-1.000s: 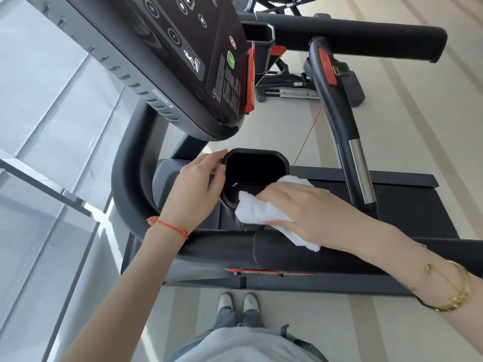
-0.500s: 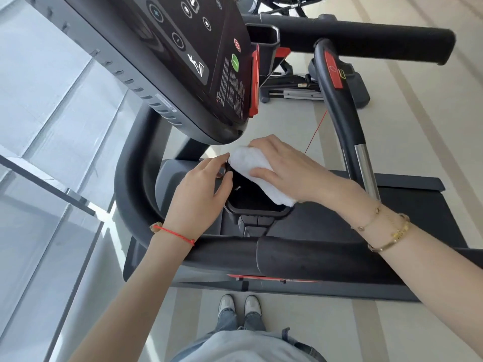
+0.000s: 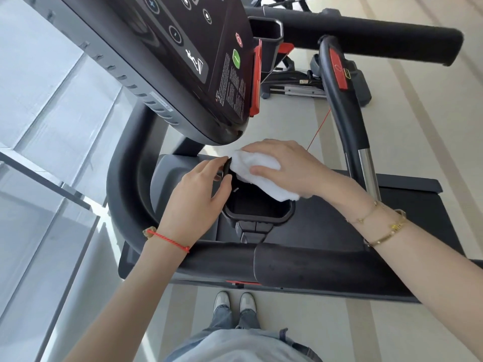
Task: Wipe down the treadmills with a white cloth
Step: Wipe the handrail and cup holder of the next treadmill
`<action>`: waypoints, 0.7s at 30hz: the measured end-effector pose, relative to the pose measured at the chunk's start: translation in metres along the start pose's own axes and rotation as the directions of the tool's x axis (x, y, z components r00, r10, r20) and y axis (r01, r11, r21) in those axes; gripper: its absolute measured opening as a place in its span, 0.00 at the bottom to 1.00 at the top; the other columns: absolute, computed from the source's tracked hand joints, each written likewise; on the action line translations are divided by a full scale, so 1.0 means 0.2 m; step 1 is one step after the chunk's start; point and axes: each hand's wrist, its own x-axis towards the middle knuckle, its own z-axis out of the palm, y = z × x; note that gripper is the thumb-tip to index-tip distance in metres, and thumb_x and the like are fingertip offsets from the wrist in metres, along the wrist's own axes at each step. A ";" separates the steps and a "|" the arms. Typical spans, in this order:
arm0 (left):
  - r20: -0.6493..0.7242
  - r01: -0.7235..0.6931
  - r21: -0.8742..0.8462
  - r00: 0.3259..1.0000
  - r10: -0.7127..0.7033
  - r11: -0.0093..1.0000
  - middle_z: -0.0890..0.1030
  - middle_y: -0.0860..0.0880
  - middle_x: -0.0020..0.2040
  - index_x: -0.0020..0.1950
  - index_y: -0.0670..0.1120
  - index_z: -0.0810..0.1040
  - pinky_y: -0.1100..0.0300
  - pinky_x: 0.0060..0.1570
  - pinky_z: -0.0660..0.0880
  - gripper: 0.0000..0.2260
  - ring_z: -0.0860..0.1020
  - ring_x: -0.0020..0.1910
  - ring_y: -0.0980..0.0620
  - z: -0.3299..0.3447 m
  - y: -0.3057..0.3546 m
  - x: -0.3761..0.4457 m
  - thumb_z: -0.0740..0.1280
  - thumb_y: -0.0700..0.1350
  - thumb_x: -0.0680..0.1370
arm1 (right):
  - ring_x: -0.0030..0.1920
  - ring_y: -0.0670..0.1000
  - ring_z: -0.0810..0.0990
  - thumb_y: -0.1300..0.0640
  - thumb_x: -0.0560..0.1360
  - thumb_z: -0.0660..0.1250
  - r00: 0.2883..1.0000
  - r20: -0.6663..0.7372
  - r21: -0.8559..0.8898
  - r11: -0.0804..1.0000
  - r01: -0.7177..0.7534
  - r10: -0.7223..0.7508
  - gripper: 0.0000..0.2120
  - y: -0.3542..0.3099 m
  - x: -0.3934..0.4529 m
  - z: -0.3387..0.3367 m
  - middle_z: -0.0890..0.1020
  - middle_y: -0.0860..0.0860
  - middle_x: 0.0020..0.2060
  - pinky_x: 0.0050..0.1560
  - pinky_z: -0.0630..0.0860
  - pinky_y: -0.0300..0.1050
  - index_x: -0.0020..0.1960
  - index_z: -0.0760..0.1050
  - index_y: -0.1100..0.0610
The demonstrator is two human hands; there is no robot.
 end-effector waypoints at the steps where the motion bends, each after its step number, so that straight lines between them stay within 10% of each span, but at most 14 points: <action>1: -0.004 0.001 0.002 1.000 -0.001 1.000 0.81 0.49 0.56 0.69 0.46 0.74 0.48 0.53 0.77 0.17 0.79 0.52 0.51 0.00 0.00 0.00 0.63 0.47 0.80 | 0.60 0.50 0.74 0.47 0.79 0.62 0.999 0.035 -0.062 0.998 0.023 -0.020 0.18 0.00 0.03 0.00 0.77 0.43 0.61 0.60 0.70 0.49 0.68 0.70 0.40; 9: 0.001 0.001 0.004 1.000 -0.001 1.000 0.80 0.51 0.55 0.69 0.49 0.74 0.51 0.52 0.78 0.17 0.78 0.51 0.56 0.00 0.00 0.00 0.63 0.49 0.80 | 0.55 0.49 0.74 0.46 0.79 0.60 0.994 -0.057 0.040 0.995 -0.088 0.090 0.17 0.12 -0.12 0.02 0.76 0.44 0.58 0.48 0.66 0.42 0.68 0.69 0.43; 21: 0.003 -0.016 -0.005 1.000 0.016 1.000 0.81 0.52 0.53 0.67 0.48 0.75 0.60 0.52 0.76 0.16 0.78 0.50 0.57 0.00 -0.01 0.01 0.63 0.47 0.80 | 0.52 0.54 0.77 0.46 0.82 0.57 0.994 0.036 -0.300 0.948 0.109 -0.103 0.18 -0.02 0.04 0.02 0.76 0.47 0.59 0.45 0.66 0.47 0.69 0.67 0.48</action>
